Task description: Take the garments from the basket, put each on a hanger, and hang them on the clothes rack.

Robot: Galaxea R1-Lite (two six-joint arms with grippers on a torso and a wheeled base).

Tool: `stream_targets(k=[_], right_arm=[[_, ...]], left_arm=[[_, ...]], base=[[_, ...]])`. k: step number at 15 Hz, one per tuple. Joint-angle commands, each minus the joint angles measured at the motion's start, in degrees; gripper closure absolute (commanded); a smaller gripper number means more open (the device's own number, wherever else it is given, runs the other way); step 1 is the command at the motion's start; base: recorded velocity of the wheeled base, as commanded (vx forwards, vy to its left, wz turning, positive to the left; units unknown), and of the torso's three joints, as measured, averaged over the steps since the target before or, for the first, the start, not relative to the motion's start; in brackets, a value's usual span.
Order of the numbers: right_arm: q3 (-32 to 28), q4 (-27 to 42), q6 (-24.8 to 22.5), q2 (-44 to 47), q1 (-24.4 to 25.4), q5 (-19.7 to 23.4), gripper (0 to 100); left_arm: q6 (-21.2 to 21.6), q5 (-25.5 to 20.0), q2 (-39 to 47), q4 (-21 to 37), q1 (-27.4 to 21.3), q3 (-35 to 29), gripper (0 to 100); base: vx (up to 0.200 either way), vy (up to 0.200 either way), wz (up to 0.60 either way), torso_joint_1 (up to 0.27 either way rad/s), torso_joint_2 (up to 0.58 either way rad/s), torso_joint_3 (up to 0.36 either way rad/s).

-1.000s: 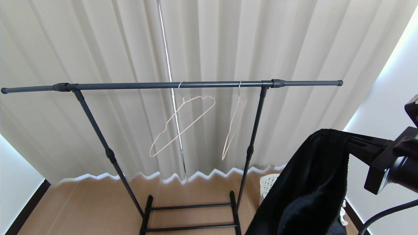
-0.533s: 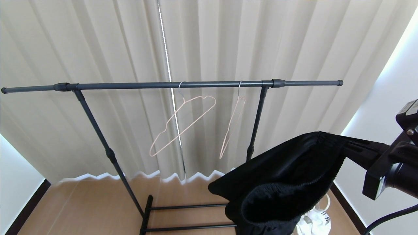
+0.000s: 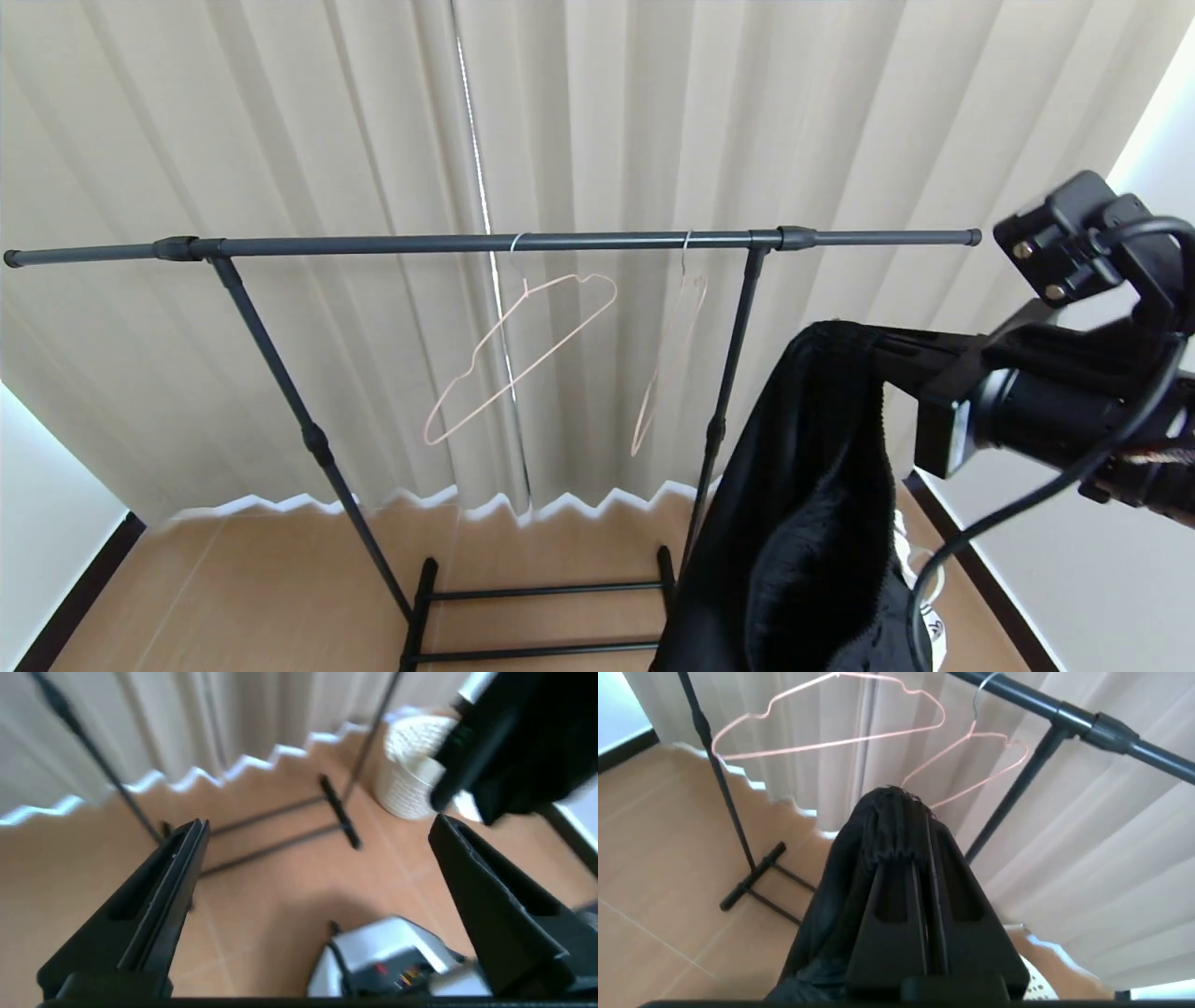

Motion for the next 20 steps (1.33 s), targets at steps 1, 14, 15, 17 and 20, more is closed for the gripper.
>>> stream_targets(k=[1, 14, 15, 17, 20], right_arm=[[-4.63, -0.01, 0.90, 5.77, 0.35, -0.32, 100], [-18.08, 0.25, 1.43, 16.58, 7.55, -1.90, 100], [-18.26, 0.43, 1.61, 16.49, 7.73, -2.78, 100], [-17.99, 0.43, 1.70, 16.14, 8.17, -3.66, 100], [-17.99, 0.43, 3.54, 15.26, 8.34, -3.74, 100]], left_arm=[[-4.78, -9.02, 26.38, -2.53, -6.08, -8.71, 0], [-42.22, 5.13, 75.95, -6.22, -32.27, -41.67, 0], [-43.54, 5.22, 77.09, -6.22, -33.15, -43.08, 0], [-44.33, 5.66, 77.53, -6.22, -35.34, -44.04, 0], [-44.33, 6.72, 78.06, -6.31, -36.57, -45.19, 0]], base=[[0.000, 0.000, 0.00, 0.000, 0.00, 0.000], [0.000, 0.000, 0.00, 0.000, 0.00, 0.000], [0.000, 0.000, 0.00, 0.000, 0.00, 0.000], [0.000, 0.000, 0.00, 0.000, 0.00, 0.000], [0.000, 0.000, 0.00, 0.000, 0.00, 0.000]])
